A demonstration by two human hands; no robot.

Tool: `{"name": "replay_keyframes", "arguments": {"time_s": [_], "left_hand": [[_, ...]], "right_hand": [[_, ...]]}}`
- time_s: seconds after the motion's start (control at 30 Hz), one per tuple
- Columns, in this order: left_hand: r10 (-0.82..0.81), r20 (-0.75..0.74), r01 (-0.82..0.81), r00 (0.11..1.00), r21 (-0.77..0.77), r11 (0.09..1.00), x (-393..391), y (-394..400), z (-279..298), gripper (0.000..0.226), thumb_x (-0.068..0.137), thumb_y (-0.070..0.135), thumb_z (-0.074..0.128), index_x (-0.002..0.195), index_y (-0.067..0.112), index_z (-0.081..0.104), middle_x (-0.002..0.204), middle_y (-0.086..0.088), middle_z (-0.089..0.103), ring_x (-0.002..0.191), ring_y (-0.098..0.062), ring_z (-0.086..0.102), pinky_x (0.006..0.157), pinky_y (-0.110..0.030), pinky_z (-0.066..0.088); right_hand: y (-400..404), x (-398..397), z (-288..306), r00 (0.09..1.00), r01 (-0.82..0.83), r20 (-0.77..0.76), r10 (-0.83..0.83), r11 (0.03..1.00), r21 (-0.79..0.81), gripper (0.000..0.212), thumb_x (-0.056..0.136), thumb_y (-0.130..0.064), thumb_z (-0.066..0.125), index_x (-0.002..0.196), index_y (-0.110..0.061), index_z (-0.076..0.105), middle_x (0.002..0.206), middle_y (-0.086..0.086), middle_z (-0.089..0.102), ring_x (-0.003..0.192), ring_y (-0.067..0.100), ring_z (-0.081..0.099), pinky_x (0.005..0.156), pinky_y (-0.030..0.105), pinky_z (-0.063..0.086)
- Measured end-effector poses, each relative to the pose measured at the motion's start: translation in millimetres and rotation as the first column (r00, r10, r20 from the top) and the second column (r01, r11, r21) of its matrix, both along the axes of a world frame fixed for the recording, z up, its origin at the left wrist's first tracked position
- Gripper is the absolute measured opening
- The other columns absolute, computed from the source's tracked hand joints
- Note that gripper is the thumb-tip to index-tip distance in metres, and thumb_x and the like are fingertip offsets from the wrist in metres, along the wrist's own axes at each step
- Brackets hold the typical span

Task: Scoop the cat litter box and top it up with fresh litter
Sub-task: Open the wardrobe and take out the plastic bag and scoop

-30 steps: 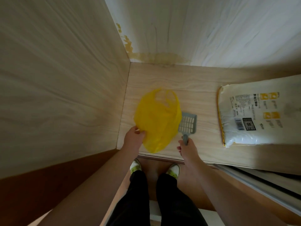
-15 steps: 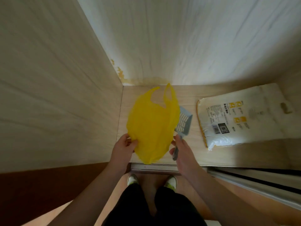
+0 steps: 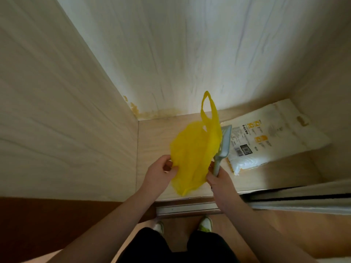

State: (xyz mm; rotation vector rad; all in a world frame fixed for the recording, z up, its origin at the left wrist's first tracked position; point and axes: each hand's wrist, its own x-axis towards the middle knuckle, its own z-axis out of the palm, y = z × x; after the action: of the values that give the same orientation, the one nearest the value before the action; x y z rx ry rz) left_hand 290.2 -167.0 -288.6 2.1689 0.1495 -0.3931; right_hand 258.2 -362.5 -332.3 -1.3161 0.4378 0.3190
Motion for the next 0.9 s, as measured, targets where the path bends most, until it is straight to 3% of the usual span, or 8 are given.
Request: {"name": "replay_keyframes", "arguments": {"time_s": [0.17, 0.27, 0.37, 0.53, 0.63, 0.7, 0.83, 0.9], "left_hand": [[-0.097, 0.035, 0.097, 0.995, -0.005, 0.995, -7.7, -10.8, 2.3, 0.022, 0.090, 0.024, 0.065, 0.110, 0.031, 0.058, 0.104, 0.011, 0.061, 0.094, 0.003, 0.057, 0.075, -0.014, 0.047], [-0.115, -0.001, 0.115, 0.993, -0.035, 0.993, -19.7, -8.0, -4.1, 0.038, 0.089, 0.028, 0.066, 0.124, 0.030, 0.052, 0.120, 0.009, 0.055, 0.109, -0.005, 0.055, 0.088, -0.027, 0.048], [-0.158, -0.044, 0.154, 0.986, -0.085, 0.984, -35.9, 0.9, -9.0, 0.053, 0.087, 0.035, 0.067, 0.134, 0.028, 0.045, 0.128, 0.006, 0.054, 0.115, -0.009, 0.053, 0.098, -0.035, 0.047], [-0.211, -0.041, 0.202, 0.977, -0.159, 0.966, -64.5, 15.5, 1.9, 0.079, 0.080, 0.046, 0.059, 0.149, 0.029, 0.025, 0.145, 0.004, 0.045, 0.128, -0.018, 0.048, 0.106, -0.042, 0.042], [-0.295, -0.046, 0.274, 0.954, -0.258, 0.926, -92.3, 31.6, 9.5, 0.086, 0.085, 0.045, 0.058, 0.153, 0.037, 0.005, 0.152, 0.007, 0.036, 0.133, -0.018, 0.043, 0.108, -0.040, 0.040], [-0.360, -0.024, 0.338, 0.933, -0.292, 0.895, -107.6, 49.9, 9.1, 0.088, 0.087, 0.045, 0.058, 0.152, 0.042, -0.002, 0.155, 0.008, 0.031, 0.137, -0.017, 0.040, 0.110, -0.040, 0.038], [-0.455, 0.019, 0.436, 0.891, -0.320, 0.841, -119.6, 81.9, 14.3, 0.096, 0.078, 0.067, 0.055, 0.153, 0.041, 0.001, 0.155, 0.010, 0.033, 0.136, -0.011, 0.041, 0.110, -0.033, 0.039], [-0.492, 0.029, 0.473, 0.870, -0.328, 0.818, -123.5, 92.6, 21.6, 0.104, 0.068, 0.081, 0.051, 0.152, 0.042, 0.005, 0.154, 0.009, 0.035, 0.134, -0.010, 0.043, 0.109, -0.033, 0.040]], "right_hand": [[-4.3, -17.9, 14.9, 0.996, 0.084, 0.011, -0.083, 0.995, -0.059, 0.014, 0.094, -0.002, 0.055, 0.094, -0.012, 0.065, 0.067, -0.009, 0.067, 0.058, 0.001, 0.056, 0.055, 0.014, 0.045], [1.8, -29.3, 15.0, 0.990, 0.138, 0.001, -0.139, 0.985, -0.107, 0.016, 0.093, -0.008, 0.056, 0.101, -0.016, 0.068, 0.091, 0.008, 0.072, 0.084, 0.020, 0.066, 0.079, 0.036, 0.056], [14.8, -40.7, 11.5, 0.979, 0.198, -0.009, -0.204, 0.961, -0.193, 0.014, 0.090, -0.018, 0.057, 0.101, -0.013, 0.065, 0.105, 0.026, 0.061, 0.096, 0.038, 0.061, 0.093, 0.054, 0.048], [57.3, -66.6, 16.8, 0.955, 0.295, 0.075, -0.286, 0.913, -0.281, 0.015, 0.089, -0.019, 0.058, 0.099, -0.009, 0.062, 0.099, 0.030, 0.056, 0.079, 0.019, 0.048, 0.071, 0.045, 0.045], [91.0, -88.8, 29.0, 0.930, 0.369, 0.126, -0.346, 0.877, -0.308, 0.013, 0.090, -0.018, 0.057, 0.098, -0.015, 0.067, 0.096, 0.022, 0.063, 0.082, 0.029, 0.057, 0.075, 0.043, 0.049], [112.7, -105.7, 39.8, 0.909, 0.417, 0.145, -0.391, 0.846, -0.331, 0.015, 0.089, -0.023, 0.057, 0.098, -0.019, 0.068, 0.096, 0.019, 0.066, 0.091, 0.039, 0.060, 0.081, 0.052, 0.052], [149.1, -142.5, 59.6, 0.868, 0.493, 0.163, -0.468, 0.783, -0.378, 0.011, 0.087, -0.019, 0.059, 0.087, -0.024, 0.069, 0.088, 0.014, 0.067, 0.077, 0.027, 0.059, 0.071, 0.041, 0.049], [162.5, -161.1, 70.9, 0.854, 0.515, 0.160, -0.494, 0.763, -0.391, 0.011, 0.086, -0.018, 0.061, 0.089, -0.023, 0.071, 0.088, 0.008, 0.070, 0.082, 0.029, 0.063, 0.076, 0.042, 0.052]]}}
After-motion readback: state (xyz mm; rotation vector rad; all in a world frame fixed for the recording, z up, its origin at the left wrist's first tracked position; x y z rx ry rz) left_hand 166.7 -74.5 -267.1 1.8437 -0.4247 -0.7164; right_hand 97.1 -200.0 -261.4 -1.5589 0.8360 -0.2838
